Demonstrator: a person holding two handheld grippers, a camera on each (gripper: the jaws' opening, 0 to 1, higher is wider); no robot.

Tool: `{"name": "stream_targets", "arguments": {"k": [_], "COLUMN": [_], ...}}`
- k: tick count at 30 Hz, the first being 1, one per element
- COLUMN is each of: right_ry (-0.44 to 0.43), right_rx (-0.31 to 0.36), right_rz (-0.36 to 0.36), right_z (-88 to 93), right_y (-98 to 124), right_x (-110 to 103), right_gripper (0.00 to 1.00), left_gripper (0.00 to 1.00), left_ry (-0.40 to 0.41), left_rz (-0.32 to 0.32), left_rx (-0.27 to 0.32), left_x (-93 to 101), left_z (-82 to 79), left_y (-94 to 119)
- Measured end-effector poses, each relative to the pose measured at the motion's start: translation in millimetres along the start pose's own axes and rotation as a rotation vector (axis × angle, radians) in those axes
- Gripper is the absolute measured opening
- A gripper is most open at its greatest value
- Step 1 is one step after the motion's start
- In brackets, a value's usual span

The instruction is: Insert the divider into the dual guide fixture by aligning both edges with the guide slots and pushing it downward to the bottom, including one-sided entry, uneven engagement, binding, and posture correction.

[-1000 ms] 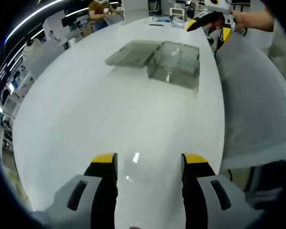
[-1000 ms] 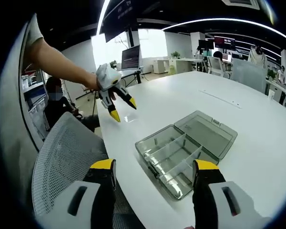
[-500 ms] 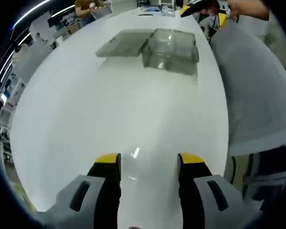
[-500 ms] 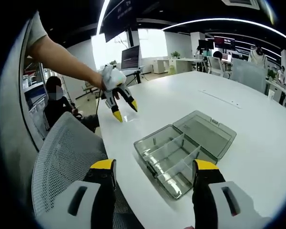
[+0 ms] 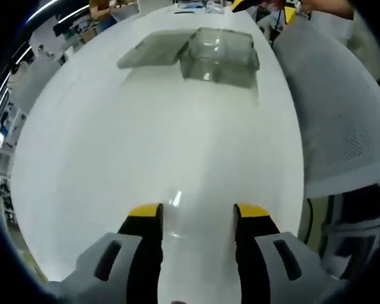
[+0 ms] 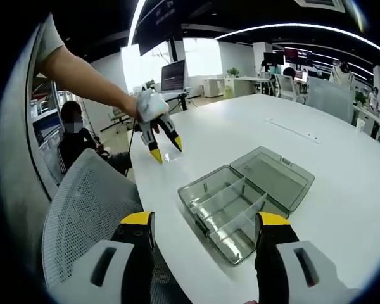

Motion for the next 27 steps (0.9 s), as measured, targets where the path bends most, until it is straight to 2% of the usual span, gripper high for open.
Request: {"name": "stream_targets", "arguments": {"k": [3, 16, 27], "right_ry": [-0.003, 0.002, 0.002], "right_rx": [0.002, 0.006, 0.009], "right_rz": [0.002, 0.002, 0.002], "right_z": [-0.2, -2.4, -4.4], "right_y": [0.9, 2.4, 3.5], "right_x": [1.1, 3.4, 5.0], "right_gripper": [0.61, 0.61, 0.60], "left_gripper": [0.44, 0.38, 0.31], "left_ry": [-0.002, -0.046, -0.034], "left_rz": [0.001, 0.033, 0.029], "left_rx": [-0.002, -0.025, -0.032], "left_x": [-1.4, -4.6, -7.3], "left_z": [0.2, -0.3, -0.3], "left_y": [-0.6, -2.4, -2.8]}}
Point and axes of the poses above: the point that each gripper's makers call its tool centre point, and the gripper's own axes: y roughly backward along the fingers, x roughly to its right, z roughly out of its underside, the point moved 3 cm from there along y, roughly backward along the fingers, and after that the axes turned 14 degrees about -z, right-handed, at the moved point
